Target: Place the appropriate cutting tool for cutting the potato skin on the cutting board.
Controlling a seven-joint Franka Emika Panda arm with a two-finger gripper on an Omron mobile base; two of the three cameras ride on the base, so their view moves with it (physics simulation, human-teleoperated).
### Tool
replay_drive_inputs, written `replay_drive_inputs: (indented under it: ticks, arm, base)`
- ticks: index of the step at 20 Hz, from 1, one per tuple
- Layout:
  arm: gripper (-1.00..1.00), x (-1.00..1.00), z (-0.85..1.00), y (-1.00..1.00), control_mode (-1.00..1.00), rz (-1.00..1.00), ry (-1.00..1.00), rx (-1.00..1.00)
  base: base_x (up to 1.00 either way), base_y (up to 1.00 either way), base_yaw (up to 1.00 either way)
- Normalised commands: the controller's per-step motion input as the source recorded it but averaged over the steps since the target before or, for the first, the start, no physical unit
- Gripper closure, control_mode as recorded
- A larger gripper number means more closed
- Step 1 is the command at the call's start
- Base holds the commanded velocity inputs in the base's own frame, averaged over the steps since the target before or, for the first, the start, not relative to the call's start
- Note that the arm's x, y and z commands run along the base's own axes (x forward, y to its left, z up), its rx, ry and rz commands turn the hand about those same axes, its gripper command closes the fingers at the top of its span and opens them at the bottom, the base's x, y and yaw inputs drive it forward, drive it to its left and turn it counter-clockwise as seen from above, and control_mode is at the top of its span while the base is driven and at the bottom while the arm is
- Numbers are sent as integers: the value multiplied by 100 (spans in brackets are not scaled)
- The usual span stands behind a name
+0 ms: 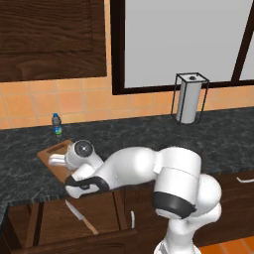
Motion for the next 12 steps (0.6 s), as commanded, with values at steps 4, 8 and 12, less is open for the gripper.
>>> replay_drive_inputs:
  ticks: [4, 8, 12]
  arm:
    - [100, 6, -2, 8, -100, 3, 20, 1]
    - [100, 10, -2, 13, -100, 0, 13, 0]
    - [100, 32, -33, 12, -100, 0, 0, -3]
  base:
    - [0, 0, 0]
    - [0, 0, 0]
    - [0, 0, 0]
